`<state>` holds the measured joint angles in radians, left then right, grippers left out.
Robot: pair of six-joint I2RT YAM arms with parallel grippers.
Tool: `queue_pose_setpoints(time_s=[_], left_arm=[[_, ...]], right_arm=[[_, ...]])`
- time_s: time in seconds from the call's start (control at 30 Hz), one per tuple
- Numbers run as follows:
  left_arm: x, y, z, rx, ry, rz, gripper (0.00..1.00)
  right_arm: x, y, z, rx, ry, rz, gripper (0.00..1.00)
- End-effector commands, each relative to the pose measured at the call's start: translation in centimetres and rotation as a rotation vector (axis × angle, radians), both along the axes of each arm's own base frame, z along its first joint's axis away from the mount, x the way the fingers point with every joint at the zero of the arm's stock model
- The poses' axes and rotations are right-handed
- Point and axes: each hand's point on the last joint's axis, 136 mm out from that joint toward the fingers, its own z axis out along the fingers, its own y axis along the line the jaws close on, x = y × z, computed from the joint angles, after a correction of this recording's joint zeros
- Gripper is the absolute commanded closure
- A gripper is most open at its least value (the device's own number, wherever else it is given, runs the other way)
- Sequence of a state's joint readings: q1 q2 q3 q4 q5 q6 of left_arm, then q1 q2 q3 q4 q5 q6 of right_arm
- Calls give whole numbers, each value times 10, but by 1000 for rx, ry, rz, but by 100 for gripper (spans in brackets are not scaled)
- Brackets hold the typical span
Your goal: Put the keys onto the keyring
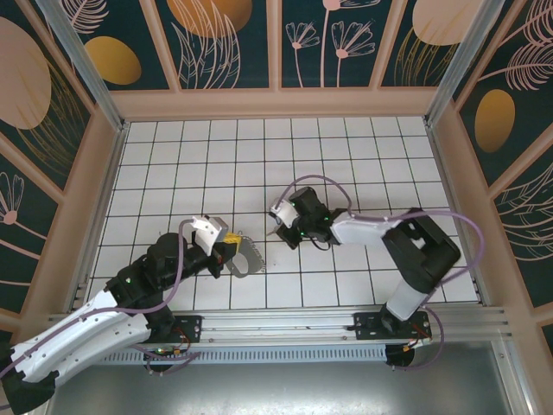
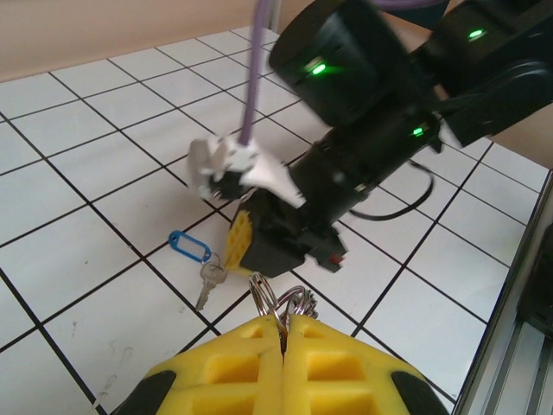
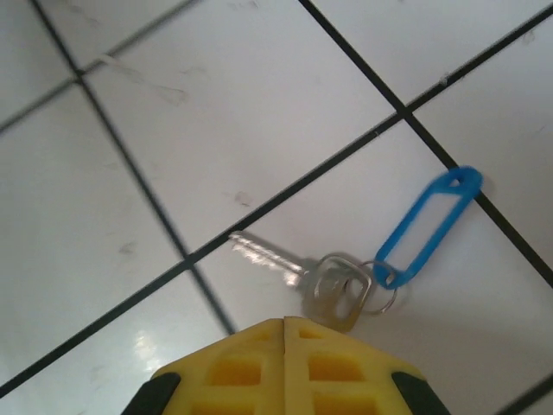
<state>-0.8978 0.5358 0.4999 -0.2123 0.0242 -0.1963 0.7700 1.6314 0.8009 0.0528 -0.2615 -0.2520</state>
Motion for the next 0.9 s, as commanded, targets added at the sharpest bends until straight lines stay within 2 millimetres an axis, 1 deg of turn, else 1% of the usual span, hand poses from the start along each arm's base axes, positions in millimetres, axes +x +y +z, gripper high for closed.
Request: queue_pose_setpoints(time_s=[0.0, 0.1, 0.17, 0.23, 0.27, 0.3, 0.37, 0.47, 0.57, 0.6, 0.73, 0.87], left_arm=[[2, -5, 16, -34, -38, -9, 100], [3, -7, 16, -30, -42, -16, 100], [3, -7, 17, -31, -44, -17, 100], [3, -8, 18, -33, -44, -20, 100], [3, -8, 17, -33, -43, -21, 100], [2, -8, 18, -36, -43, -22, 100], [2, -8, 18, -38, -40, -20, 100], [2, -8, 19, -42, -36, -22, 100], [2, -8, 17, -37, -32, -19, 100], [2, -8, 16, -36, -33, -19, 100], [4, -10, 12, -20, -30, -25, 100], [5, -12, 10, -5, -27, -27, 100]], right_arm=[[-13, 8, 43, 164, -62, 62, 100], [-24, 3, 65, 239, -115, 84, 100], [-24, -3, 71, 252, -133, 73, 100], [-17, -8, 70, 233, -138, 43, 100], [-11, -11, 66, 209, -128, 17, 98], [-6, -11, 60, 183, -112, -2, 93], [5, -12, 43, 110, -64, -36, 84], [13, -5, 27, 61, 7, -57, 79], [15, -2, 17, 65, 60, -78, 71], [17, -2, 16, 68, 72, -91, 69], [24, -5, 11, 83, 138, -145, 58], [27, -4, 4, 87, 202, -172, 56]])
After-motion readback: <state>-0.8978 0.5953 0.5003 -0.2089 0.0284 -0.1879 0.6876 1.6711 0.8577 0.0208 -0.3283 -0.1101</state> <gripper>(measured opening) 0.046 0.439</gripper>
